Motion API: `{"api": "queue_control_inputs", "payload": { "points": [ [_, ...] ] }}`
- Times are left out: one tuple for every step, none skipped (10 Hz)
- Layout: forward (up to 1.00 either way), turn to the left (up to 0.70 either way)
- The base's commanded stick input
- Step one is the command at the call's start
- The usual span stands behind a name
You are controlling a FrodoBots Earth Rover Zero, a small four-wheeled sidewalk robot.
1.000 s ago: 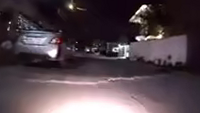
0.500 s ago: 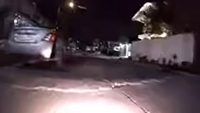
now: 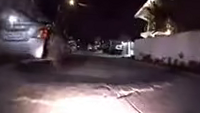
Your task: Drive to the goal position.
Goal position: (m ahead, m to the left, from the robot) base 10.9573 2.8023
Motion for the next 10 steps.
{"api": "queue_control_inputs", "payload": {
  "points": [
    [0.85,0.00],
    [0.85,0.00],
    [0.85,0.00],
    [0.85,0.00],
    [0.85,0.00],
    [0.85,0.00],
    [0.85,0.00],
    [0.85,0.00],
    [0.85,0.00],
    [0.85,0.00]
  ]
}}
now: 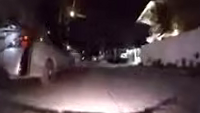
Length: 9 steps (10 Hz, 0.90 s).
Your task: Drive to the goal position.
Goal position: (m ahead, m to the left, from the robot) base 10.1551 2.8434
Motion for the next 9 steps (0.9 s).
{"api": "queue_control_inputs", "payload": {
  "points": [
    [0.85,0.00],
    [0.85,0.00],
    [0.85,0.00],
    [0.85,0.00],
    [0.85,0.00],
    [0.85,0.00],
    [0.85,0.00],
    [0.85,0.00],
    [0.85,0.00]
  ]
}}
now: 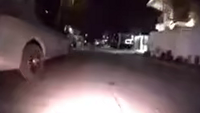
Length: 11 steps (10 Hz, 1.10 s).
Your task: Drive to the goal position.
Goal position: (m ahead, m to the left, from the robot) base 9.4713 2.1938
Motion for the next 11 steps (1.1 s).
{"api": "queue_control_inputs", "payload": {
  "points": [
    [0.85,0.00],
    [0.85,0.00],
    [0.85,0.00],
    [0.85,0.00],
    [0.85,0.00],
    [0.85,0.00],
    [0.85,0.00],
    [0.85,0.00],
    [0.85,0.00],
    [0.85,0.00],
    [0.85,0.00]
  ]
}}
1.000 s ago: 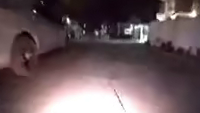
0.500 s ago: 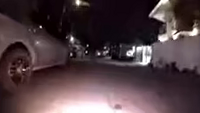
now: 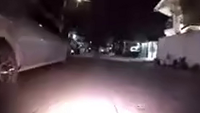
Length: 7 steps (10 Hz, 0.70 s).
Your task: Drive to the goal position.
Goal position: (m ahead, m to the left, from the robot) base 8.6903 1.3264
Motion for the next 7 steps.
{"api": "queue_control_inputs", "payload": {
  "points": [
    [0.85,0.00],
    [0.85,0.00],
    [0.85,0.00],
    [0.85,0.00],
    [0.85,0.00],
    [0.85,0.00],
    [0.85,0.00]
  ]
}}
